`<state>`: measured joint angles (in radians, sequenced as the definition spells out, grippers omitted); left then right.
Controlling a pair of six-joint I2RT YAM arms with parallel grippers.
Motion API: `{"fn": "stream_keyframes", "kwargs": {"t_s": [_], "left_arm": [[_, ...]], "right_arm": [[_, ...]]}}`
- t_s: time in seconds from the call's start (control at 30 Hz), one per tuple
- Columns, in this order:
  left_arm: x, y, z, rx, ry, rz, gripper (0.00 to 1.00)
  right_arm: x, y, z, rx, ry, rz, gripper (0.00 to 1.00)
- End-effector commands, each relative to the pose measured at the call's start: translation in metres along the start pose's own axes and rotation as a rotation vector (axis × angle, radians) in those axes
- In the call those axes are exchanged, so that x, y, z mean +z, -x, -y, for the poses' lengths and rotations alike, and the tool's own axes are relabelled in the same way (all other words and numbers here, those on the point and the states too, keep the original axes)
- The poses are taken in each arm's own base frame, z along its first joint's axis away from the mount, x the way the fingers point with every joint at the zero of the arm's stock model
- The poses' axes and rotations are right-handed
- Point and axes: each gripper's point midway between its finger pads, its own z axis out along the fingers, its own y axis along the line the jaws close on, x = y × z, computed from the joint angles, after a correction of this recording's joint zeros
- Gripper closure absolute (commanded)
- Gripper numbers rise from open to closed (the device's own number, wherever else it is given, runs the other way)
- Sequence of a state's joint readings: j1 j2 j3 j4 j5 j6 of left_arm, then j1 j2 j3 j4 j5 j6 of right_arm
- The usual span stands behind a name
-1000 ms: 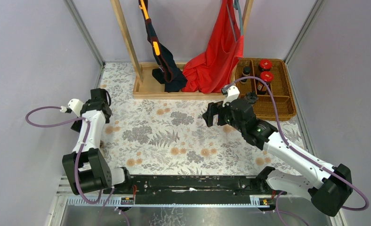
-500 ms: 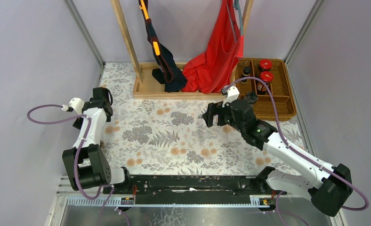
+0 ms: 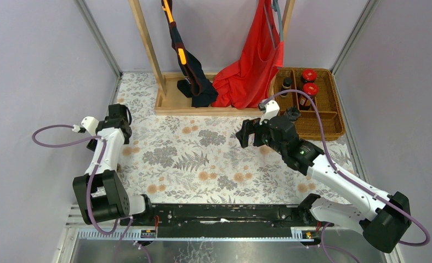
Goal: Organize the condiment bottles
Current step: Pick up the bottle from the corner of the board.
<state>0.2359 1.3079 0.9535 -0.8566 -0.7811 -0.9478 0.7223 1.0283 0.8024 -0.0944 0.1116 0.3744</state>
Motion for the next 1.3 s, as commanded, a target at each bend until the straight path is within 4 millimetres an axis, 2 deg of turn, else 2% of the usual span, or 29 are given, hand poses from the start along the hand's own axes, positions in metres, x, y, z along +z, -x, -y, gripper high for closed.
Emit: {"fn": "stream_keyframes", "kwargs": {"t_s": [0.0, 0.07, 0.17, 0.27, 0.4, 1.07, 1.27], "left_arm": [[-0.002, 0.001, -0.008, -0.029, 0.004, 0.009, 0.37], [-0.002, 0.002, -0.009, -0.032, 0.002, 0.009, 0.43], [0.0, 0.002, -0.012, -0.036, 0.008, 0.002, 0.43], [0.002, 0.003, -0.015, -0.04, 0.011, 0.001, 0.48], [0.005, 0.003, -0.02, -0.055, 0.008, -0.018, 0.43], [0.013, -0.012, -0.023, -0.056, 0.012, -0.067, 0.44], [0.016, -0.026, -0.023, -0.052, 0.016, -0.108, 0.44]], "right_arm": [[-0.004, 0.015, -0.01, 0.011, 0.035, 0.062, 0.0], [-0.004, 0.014, -0.01, 0.012, 0.033, 0.061, 0.0], [-0.004, 0.014, -0.009, 0.012, 0.033, 0.06, 0.0], [-0.004, 0.014, -0.009, 0.011, 0.034, 0.061, 0.0], [-0.003, 0.013, -0.009, 0.013, 0.033, 0.059, 0.0], [-0.005, 0.014, -0.009, 0.014, 0.034, 0.064, 0.0], [-0.006, 0.015, -0.009, 0.014, 0.032, 0.069, 0.0]]}}
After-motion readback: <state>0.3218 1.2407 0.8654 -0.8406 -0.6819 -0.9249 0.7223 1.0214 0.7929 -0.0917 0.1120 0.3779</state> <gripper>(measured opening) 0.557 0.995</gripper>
